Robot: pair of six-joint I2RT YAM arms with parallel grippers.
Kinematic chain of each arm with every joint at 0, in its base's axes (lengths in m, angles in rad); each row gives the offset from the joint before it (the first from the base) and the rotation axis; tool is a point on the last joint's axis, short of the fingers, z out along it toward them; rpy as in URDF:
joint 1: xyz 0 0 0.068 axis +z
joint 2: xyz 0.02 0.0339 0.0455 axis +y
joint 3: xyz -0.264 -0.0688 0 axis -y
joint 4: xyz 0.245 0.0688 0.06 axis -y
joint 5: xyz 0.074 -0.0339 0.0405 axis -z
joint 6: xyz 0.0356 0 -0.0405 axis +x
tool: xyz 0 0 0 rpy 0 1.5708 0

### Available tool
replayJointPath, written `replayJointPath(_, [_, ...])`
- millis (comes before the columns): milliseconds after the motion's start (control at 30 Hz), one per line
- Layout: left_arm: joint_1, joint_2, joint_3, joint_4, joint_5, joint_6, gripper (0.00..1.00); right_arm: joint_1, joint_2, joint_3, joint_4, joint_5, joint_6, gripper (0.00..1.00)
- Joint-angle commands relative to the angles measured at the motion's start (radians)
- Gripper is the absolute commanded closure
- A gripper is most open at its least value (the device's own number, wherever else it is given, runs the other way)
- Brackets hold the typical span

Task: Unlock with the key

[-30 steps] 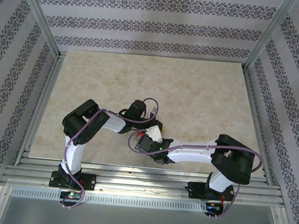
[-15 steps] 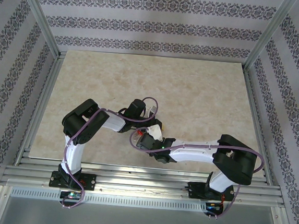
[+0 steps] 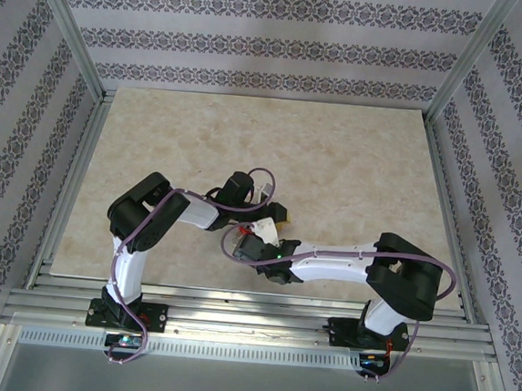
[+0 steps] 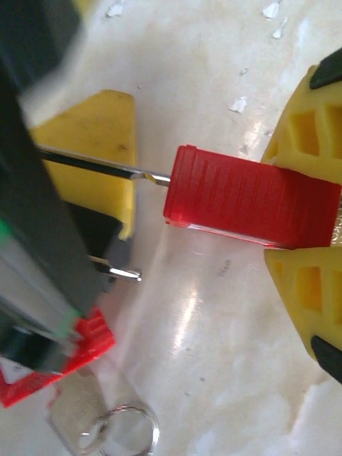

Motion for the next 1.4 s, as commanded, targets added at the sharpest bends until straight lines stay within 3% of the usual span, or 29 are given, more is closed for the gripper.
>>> replayJointPath(0, [-0.014, -0.037, 0.045, -0.041, 0.032, 0.013, 0.33, 0.010, 0.038, 0.010, -0.122, -0.003, 0.012, 1.00])
replayJointPath(100, [-0.009, -0.036, 0.078, -0.082, 0.028, 0.020, 0.00, 0.013, 0.036, 0.002, -0.160, 0.007, 0.041, 1.00])
replayJointPath(667, [0.047, -0.043, 0.173, -0.098, 0.056, -0.023, 0.00, 0.041, 0.138, 0.133, -0.485, 0.118, 0.120, 1.00])
replayJointPath(1100, [0.205, -0.179, 0.308, -0.404, 0.054, 0.129, 0.00, 0.056, 0.290, 0.287, -0.661, 0.154, 0.112, 1.00])
replayJointPath(1367, [0.327, -0.281, 0.323, -0.487, 0.052, 0.169, 0.00, 0.061, 0.298, 0.330, -0.656, 0.111, 0.090, 0.70])
